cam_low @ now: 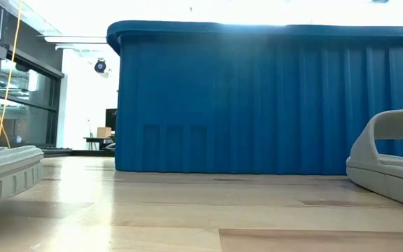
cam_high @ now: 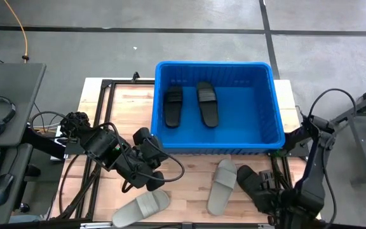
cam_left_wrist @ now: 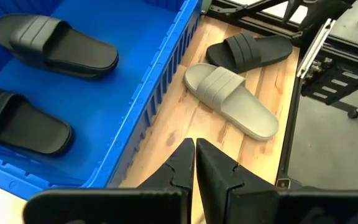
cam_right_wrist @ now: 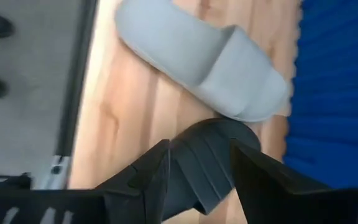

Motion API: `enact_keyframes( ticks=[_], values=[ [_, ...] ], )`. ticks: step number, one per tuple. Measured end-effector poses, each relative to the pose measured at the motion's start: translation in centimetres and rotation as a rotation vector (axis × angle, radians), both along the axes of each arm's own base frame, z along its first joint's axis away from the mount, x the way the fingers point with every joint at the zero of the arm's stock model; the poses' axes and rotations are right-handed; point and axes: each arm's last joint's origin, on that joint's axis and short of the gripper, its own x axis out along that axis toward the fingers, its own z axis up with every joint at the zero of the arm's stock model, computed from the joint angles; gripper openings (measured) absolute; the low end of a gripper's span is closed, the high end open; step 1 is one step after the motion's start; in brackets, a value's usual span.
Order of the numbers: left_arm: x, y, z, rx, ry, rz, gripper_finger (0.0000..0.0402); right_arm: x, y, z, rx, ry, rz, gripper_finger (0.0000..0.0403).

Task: Pick and place slides into bin
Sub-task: Put the black slides on top of the black slides into the blue bin

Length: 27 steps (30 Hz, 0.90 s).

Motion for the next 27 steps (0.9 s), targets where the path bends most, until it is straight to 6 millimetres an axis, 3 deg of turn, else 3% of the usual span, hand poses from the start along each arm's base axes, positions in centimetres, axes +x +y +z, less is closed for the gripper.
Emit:
enact_keyframes(
  ticks=[5, 12, 20, 27],
  values=[
    [0.0, 0.0, 0.0, -0.008, -0.007, 0.012, 0.0008, -2.0, 1.4, -1.8, -0.113, -0.009, -0.042, 0.0157],
    [0.0, 0.0, 0.0, -0.022, -0.015, 0.031, 0.0008, -5.1, 4.2, -5.2, -0.260, -0.049, 0.062, 0.0158],
    [0.0, 0.0, 0.0, -0.051, -0.027, 0.063, 0.0008, -5.1, 5.4, -8.8, -0.425, -0.015, 0.085, 0.0174],
    [0.0, 0.0, 0.0, -0.079, -0.036, 0.090, 0.0008, -3.9, 5.1, -8.9, -0.447, 0.049, 0.110, 0.0190]
  ],
)
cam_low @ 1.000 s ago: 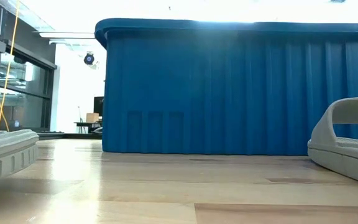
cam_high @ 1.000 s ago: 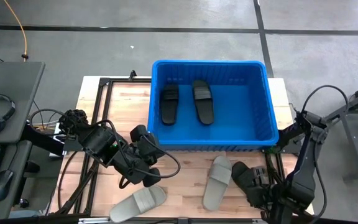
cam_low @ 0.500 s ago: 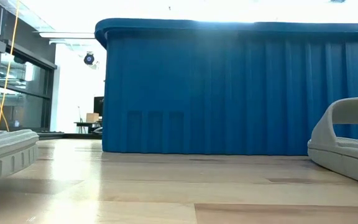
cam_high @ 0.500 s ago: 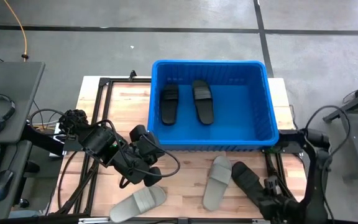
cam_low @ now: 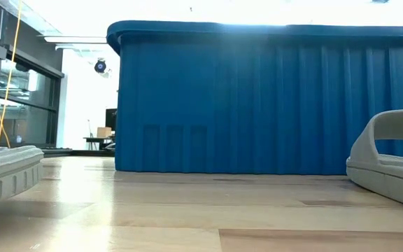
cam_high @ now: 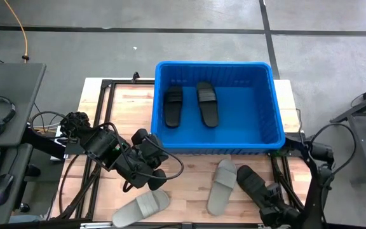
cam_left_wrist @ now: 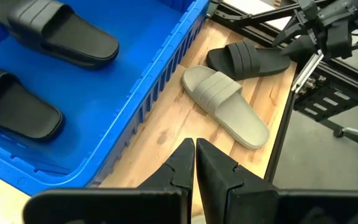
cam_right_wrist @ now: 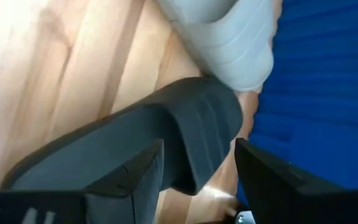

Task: Pick and place slides into bin
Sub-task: Put the black slides on top of the black slides into the blue bin

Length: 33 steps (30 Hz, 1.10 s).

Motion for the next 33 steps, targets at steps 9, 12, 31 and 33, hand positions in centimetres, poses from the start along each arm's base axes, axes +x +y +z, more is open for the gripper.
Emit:
enact_keyframes(
  ticks=[9, 12, 31, 33],
  values=[
    [0.0, 0.0, 0.0, 0.000, 0.001, 0.000, 0.0008, 1.6, -0.8, -0.3, -0.058, -0.041, 0.021, 0.0193],
    [0.0, 0.0, 0.0, -0.003, 0.005, -0.004, 0.0008, 1.7, -1.4, -1.4, -0.074, 0.039, -0.017, 0.0201],
    [-0.1, -0.1, -0.1, 0.009, 0.042, -0.069, 0.0007, 2.7, -1.9, -2.2, -0.024, 0.170, 0.079, 0.0240],
    [-0.1, -0.1, -0.1, -0.001, 0.047, -0.077, 0.0007, 3.0, -2.4, -2.5, -0.045, 0.179, 0.060, 0.0240]
  ],
)
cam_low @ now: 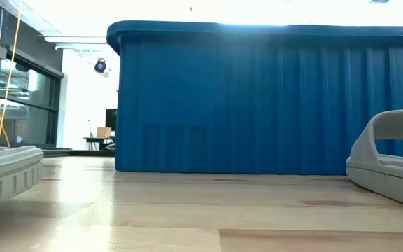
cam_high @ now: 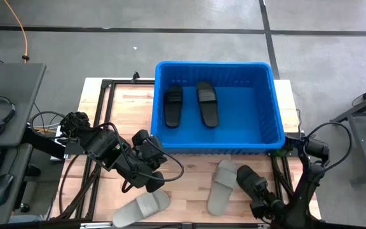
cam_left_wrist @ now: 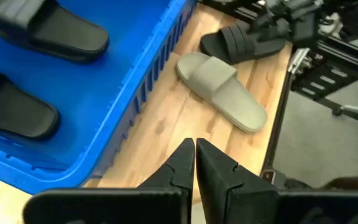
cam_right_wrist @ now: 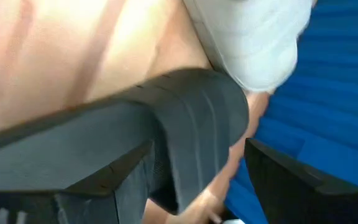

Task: Pick and place slides into bin
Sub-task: Put the black slides on top of the black slides into the blue bin

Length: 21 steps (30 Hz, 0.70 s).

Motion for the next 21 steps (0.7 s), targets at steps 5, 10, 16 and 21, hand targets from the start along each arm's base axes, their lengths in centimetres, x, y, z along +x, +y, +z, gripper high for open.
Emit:
enact_keyframes(
  ticks=[5, 10, 16, 21],
  values=[
    [0.0, -0.1, 0.0, -0.011, 0.008, -0.011, 0.0007, 0.3, -1.0, -1.3, -0.032, 0.026, -0.016, 0.0240],
    [0.0, -0.1, 0.0, -0.016, 0.011, -0.015, 0.0007, 0.5, -1.5, -2.1, -0.043, 0.044, -0.032, 0.0240],
    [0.0, -0.1, 0.0, -0.018, 0.012, -0.016, 0.0008, 0.9, -1.4, -2.1, -0.038, -0.026, -0.015, 0.0223],
    [0.0, -0.1, 0.0, -0.018, 0.012, -0.016, 0.0008, 1.1, -1.2, -2.3, -0.004, -0.039, -0.022, 0.0170]
  ],
)
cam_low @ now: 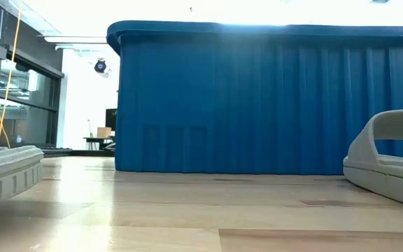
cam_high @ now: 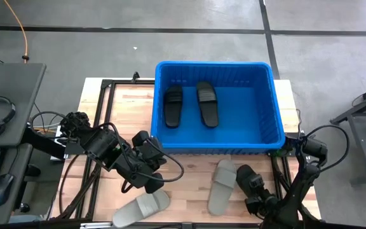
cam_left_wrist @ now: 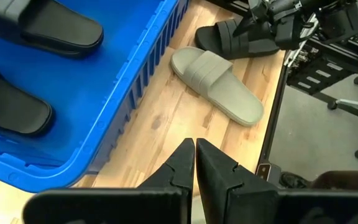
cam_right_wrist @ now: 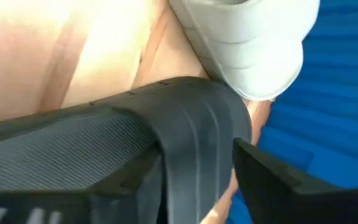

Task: Pick and place slides into bin
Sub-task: Put the black slides on top of the black slides into the blue bin

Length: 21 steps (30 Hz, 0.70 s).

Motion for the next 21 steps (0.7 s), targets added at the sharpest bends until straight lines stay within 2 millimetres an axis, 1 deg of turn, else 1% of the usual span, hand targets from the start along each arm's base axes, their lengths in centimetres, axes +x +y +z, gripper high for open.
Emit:
enact_keyframes(
  ticks=[7, 11, 13, 17, 21],
  values=[
    [0.0, 0.0, 0.0, -0.003, 0.002, -0.002, 0.0008, -0.1, 0.0, 0.0, 0.021, 0.030, -0.038, 0.0071],
    [0.0, 0.0, 0.0, -0.003, 0.002, -0.003, 0.0008, -0.1, 0.2, 0.5, 0.026, 0.047, -0.042, 0.0014],
    [0.0, 0.0, 0.0, -0.003, 0.002, -0.003, 0.0008, 0.0, 0.4, 1.1, 0.023, 0.039, -0.038, 0.0006],
    [0.0, 0.0, 0.0, -0.004, 0.002, -0.003, 0.0008, 0.2, 0.7, 2.3, 0.015, 0.005, -0.051, 0.0014],
    [0.0, 0.0, 0.0, -0.004, 0.002, -0.002, 0.0008, 0.5, 1.3, 4.2, 0.031, -0.014, -0.048, 0.0003]
  ],
)
